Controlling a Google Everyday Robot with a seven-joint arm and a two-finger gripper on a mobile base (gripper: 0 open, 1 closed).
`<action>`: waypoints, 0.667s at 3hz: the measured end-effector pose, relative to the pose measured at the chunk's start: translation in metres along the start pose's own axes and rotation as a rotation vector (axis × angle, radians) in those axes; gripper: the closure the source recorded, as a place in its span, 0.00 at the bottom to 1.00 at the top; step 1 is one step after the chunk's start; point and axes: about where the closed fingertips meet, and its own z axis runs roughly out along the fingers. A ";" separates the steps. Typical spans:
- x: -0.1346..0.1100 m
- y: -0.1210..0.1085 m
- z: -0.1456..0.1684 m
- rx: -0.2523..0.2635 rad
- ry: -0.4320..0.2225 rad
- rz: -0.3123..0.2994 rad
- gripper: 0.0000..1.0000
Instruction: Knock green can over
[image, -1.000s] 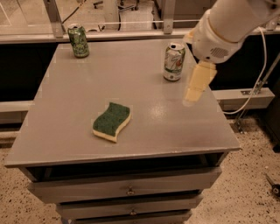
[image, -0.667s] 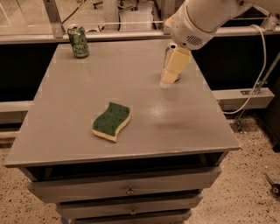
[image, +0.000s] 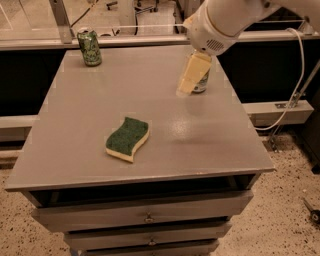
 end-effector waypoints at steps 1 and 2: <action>-0.027 -0.027 0.030 0.037 -0.071 0.000 0.00; -0.050 -0.071 0.065 0.088 -0.179 0.098 0.00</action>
Offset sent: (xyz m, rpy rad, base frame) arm 0.1726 0.0859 0.0135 0.4478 -0.0955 -0.1399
